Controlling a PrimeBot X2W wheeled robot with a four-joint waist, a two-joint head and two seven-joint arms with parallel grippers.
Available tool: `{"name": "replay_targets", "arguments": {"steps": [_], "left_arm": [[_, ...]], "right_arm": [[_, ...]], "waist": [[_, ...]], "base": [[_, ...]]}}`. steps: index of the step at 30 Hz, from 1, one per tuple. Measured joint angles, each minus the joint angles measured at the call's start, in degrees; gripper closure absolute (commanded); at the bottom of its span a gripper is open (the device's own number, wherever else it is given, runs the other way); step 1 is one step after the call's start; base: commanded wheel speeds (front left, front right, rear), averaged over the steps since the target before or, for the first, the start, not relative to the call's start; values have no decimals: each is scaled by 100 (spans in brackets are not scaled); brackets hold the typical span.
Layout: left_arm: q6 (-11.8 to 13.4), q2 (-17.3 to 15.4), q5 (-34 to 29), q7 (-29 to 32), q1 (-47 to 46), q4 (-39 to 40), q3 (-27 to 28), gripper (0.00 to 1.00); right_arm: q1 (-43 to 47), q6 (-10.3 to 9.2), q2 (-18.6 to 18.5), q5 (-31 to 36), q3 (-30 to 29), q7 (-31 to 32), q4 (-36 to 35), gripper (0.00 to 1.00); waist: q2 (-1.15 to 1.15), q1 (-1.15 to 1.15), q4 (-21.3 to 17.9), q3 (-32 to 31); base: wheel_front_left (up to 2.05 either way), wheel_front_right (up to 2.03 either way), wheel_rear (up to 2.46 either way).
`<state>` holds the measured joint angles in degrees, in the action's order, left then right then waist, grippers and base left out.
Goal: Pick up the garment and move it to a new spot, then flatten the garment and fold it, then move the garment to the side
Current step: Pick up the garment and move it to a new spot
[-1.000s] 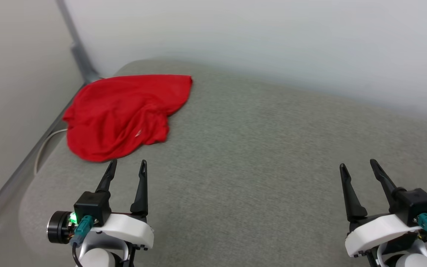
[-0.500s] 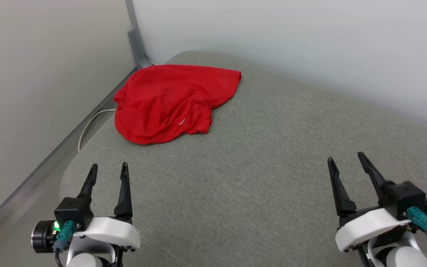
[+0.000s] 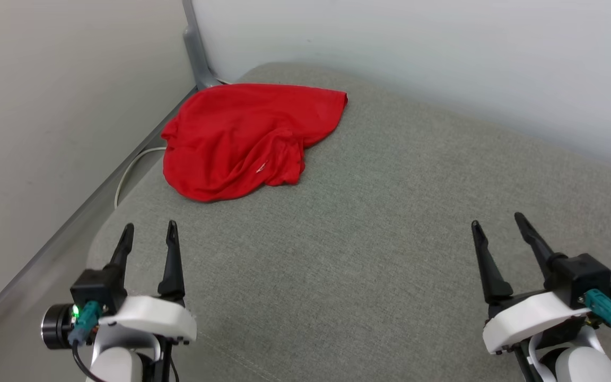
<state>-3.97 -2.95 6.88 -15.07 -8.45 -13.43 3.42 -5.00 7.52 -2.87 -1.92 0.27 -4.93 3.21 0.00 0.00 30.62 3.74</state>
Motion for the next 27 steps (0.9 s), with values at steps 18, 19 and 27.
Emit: {"name": "replay_targets", "arguments": {"steps": [18, 19, 27], "left_arm": [[-330, -791, 964, 896, -2999, -1889, 19, 0], [-342, -1027, 1115, 1261, -3369, -2071, -68, 0], [-353, -1965, 1965, 2971, -4372, -2539, -572, 0]], "right_arm": [[-793, -1, 1, 602, -223, 477, -773, 0], [-907, 0, 1, 602, -216, 472, -810, 0], [-1208, 0, 0, 539, -118, 389, -857, 0]], "waist": [[0, 1, -815, 1510], [0, 1, -961, 1711], [0, 1, -1505, 2337]], "base": [[0, 0, 0], [0, 0, 0], [0, 0, 0]]}}
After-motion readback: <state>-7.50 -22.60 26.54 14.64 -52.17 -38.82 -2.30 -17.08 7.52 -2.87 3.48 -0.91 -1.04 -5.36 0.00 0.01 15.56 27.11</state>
